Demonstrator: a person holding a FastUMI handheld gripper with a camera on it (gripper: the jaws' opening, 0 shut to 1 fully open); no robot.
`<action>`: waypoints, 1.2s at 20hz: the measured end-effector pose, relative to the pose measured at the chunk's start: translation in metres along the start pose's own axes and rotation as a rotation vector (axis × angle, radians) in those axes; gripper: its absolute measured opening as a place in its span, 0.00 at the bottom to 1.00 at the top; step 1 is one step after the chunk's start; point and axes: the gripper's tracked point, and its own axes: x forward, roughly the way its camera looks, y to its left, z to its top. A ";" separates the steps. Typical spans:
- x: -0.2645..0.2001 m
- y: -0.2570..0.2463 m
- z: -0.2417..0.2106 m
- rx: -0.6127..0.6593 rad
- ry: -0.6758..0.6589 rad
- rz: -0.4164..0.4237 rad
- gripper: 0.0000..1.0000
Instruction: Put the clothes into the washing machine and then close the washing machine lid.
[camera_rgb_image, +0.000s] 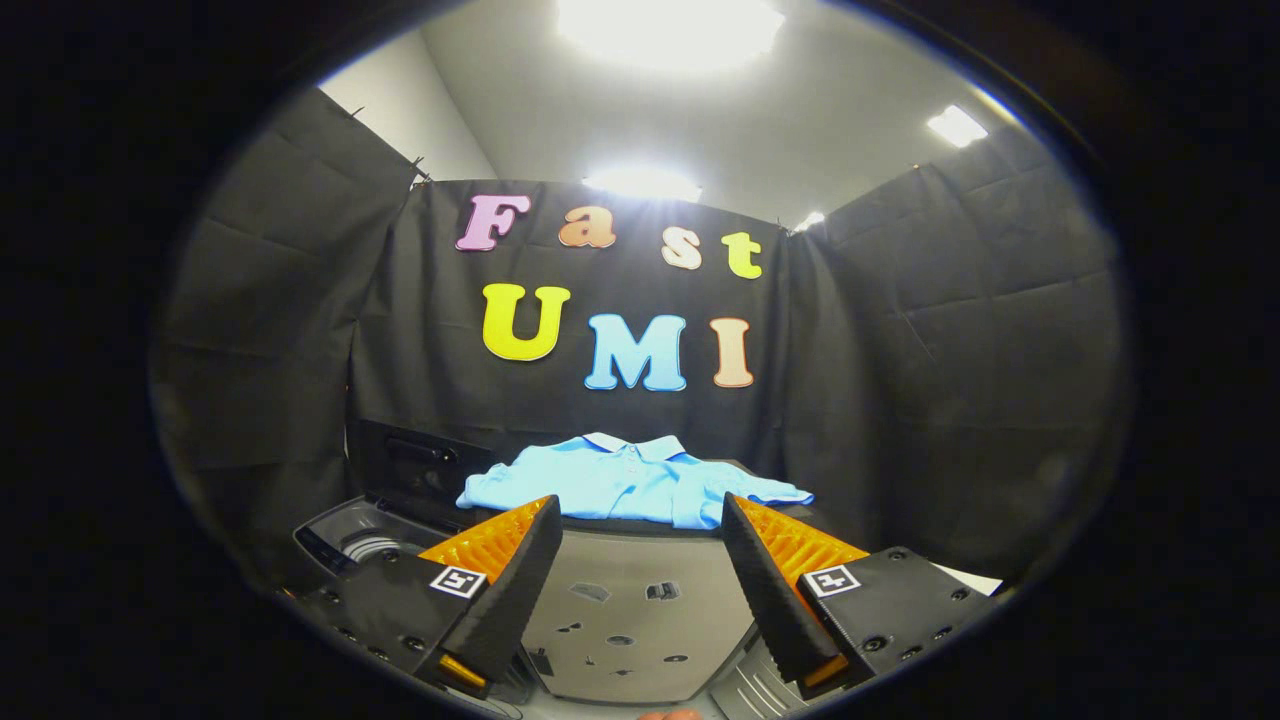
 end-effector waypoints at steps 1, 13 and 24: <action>0.000 0.000 0.003 -0.006 -0.005 -0.003 0.99; 0.021 -0.005 0.041 -0.011 -0.055 -0.010 0.99; 0.145 -0.048 0.106 0.107 0.109 -0.054 0.99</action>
